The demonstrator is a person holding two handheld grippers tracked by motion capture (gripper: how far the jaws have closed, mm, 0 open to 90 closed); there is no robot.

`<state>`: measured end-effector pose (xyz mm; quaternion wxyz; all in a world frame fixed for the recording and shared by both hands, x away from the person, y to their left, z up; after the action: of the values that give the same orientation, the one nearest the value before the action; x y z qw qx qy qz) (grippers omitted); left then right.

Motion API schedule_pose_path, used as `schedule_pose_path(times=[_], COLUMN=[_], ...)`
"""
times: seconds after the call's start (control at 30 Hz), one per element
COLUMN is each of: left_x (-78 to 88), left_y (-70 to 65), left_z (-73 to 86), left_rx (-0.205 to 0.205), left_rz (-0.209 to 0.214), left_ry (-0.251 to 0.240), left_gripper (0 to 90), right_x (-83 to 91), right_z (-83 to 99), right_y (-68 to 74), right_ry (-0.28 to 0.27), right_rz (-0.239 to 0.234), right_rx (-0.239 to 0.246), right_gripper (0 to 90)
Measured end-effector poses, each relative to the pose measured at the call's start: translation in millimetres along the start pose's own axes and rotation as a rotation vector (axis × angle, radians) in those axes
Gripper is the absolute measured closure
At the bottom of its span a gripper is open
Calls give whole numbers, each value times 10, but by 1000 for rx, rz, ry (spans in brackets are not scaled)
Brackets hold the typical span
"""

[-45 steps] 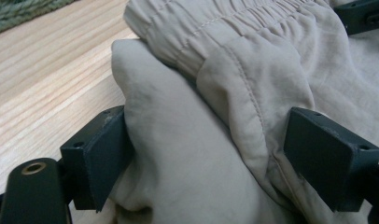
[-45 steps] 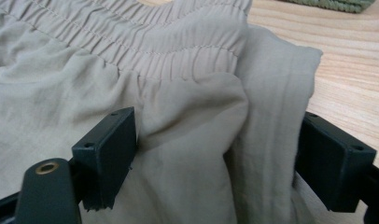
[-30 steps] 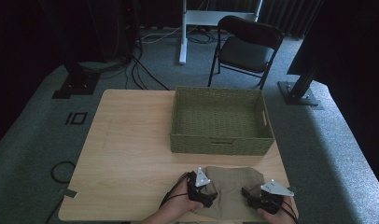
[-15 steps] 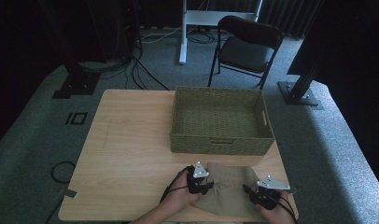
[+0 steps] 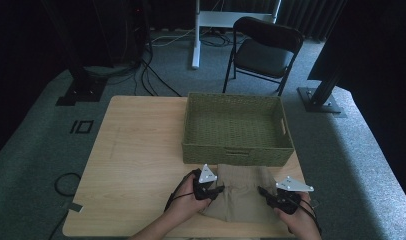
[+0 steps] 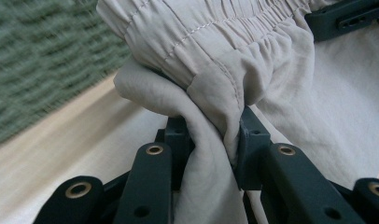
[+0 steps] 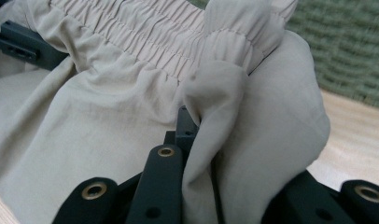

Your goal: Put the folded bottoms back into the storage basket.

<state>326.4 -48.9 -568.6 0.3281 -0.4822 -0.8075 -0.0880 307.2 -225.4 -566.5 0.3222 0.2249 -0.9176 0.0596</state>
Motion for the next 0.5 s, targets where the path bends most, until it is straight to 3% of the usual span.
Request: schedule_pose_path(times=[0.27,0.5], left_x=[200,283], left_y=[72,144], left_z=[-216,-346], left_rx=[-13,-26], left_rz=[-22,-37], left_ry=[-58,-71], left_gripper=[729,729], right_x=[78,95], right_z=[-310,-513], right_y=[21,12], right_ry=[-60,-82], right_rz=[-26,-34], right_rx=[15,21], right_gripper=[778,779])
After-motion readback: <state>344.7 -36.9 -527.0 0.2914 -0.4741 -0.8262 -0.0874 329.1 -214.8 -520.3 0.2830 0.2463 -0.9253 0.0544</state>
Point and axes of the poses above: each handheld gripper's, and its own axes: x roughly backward along the jaws, z roughly out of its underside, y roughly to its left, the point moved 10 cm from there along -x, roughly forward along the jaws, and after that the axes turned 5 degrees about z, right-handed, at the moved point
